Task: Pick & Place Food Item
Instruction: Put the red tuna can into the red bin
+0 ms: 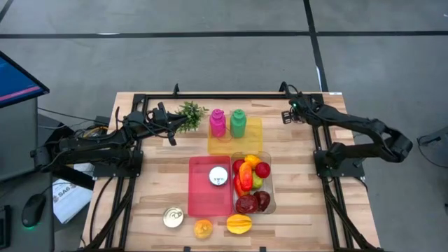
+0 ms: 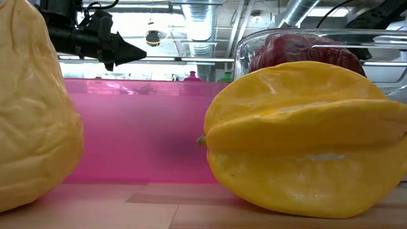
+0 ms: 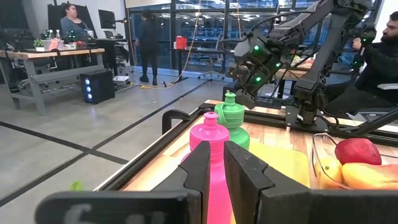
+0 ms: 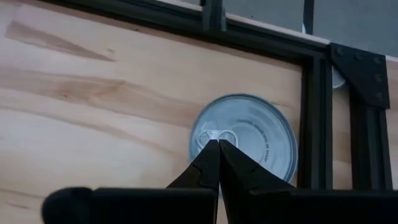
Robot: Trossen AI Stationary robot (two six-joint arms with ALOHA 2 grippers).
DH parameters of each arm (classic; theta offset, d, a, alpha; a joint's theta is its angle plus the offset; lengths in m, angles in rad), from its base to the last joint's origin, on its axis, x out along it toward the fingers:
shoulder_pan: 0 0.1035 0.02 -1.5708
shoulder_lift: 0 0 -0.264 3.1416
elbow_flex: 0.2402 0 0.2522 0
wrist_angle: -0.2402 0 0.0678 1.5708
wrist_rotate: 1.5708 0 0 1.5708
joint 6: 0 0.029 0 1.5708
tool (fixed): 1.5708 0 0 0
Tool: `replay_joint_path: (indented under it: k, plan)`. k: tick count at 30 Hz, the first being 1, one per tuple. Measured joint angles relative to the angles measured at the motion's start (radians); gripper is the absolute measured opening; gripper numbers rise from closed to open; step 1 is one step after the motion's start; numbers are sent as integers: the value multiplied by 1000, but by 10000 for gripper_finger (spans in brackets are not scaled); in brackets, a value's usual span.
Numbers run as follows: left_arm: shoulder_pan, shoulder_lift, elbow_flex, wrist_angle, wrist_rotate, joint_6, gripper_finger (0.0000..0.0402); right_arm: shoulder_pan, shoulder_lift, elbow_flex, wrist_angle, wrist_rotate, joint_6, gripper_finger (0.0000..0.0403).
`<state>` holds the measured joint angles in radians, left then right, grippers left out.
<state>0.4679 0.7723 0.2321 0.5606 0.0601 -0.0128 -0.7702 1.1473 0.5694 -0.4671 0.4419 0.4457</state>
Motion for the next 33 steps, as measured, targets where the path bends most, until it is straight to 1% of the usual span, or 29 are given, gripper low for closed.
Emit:
replay_joint_path:
  k: [4, 15, 19, 23, 30, 33]
  plan:
    - [0, 0, 0, 0, 0, 0, 34, -15, 41, 0, 19, 0, 41, 0]
    - [0, 0, 0, 0, 0, 0, 34, -26, 199, -2, 79, 2, 26, 0]
    - [0, 0, 0, 0, 0, 0, 34, -18, 236, 3, 94, 20, 25, 0]
    - [0, 0, 0, 0, 0, 0, 34, 16, 240, 8, 95, 18, 25, 0]
    - [0, 0, 0, 0, 0, 0, 34, 90, 215, 24, 87, -95, 49, 0]
    - [0, 0, 0, 0, 0, 0, 34, 111, 215, 24, 85, -75, 53, 0]
